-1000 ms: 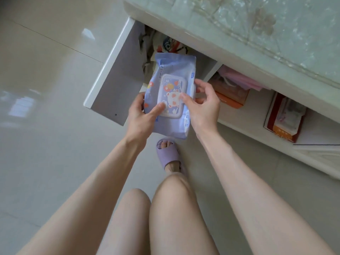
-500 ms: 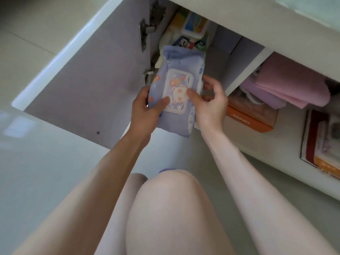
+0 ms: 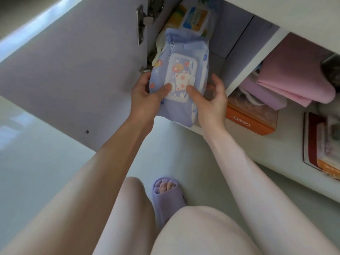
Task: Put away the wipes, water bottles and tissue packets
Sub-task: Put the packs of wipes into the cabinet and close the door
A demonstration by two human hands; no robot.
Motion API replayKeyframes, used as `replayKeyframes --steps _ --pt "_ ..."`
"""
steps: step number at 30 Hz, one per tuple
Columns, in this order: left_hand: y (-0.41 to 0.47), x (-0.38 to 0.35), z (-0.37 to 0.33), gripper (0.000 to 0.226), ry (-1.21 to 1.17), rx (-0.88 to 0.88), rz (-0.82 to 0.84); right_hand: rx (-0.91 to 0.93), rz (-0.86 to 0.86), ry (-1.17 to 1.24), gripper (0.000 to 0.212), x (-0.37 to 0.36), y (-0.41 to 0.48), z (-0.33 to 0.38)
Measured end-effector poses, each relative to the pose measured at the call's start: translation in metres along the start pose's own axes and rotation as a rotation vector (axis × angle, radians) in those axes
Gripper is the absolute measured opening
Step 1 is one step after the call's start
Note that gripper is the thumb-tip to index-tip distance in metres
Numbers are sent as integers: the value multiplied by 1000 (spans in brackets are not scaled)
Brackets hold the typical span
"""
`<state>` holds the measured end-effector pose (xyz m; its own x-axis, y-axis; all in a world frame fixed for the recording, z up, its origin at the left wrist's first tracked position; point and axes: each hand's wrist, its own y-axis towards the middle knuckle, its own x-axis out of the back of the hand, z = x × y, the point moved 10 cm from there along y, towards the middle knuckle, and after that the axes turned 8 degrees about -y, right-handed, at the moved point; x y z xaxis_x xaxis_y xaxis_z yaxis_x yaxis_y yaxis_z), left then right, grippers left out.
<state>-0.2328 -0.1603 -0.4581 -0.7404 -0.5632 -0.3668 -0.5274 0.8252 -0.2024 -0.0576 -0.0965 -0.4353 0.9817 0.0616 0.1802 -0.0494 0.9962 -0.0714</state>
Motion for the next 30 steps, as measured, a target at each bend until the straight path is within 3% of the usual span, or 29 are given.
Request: replayKeyframes --steps 4,8,15,18,20,25,30 --pt "7 -9 -8 32 -2 -29 0 -53 33 102 53 -4 4 -7" --pt "11 -23 -21 35 38 -90 12 -73 -38 175 54 -1 17 1" --pt "6 -28 -25 78 208 -208 63 -92 -83 254 53 -13 42 14" --pt "5 -21 -16 61 10 -142 26 -76 -76 255 48 -20 50 19" --pt "3 -20 -20 69 31 -179 4 -62 -65 252 47 -24 52 22" --pt "5 -26 -25 90 286 -323 -8 54 -62 102 55 -19 49 38" --pt "9 -28 -28 87 252 -335 2 244 32 -115 68 -14 34 45"
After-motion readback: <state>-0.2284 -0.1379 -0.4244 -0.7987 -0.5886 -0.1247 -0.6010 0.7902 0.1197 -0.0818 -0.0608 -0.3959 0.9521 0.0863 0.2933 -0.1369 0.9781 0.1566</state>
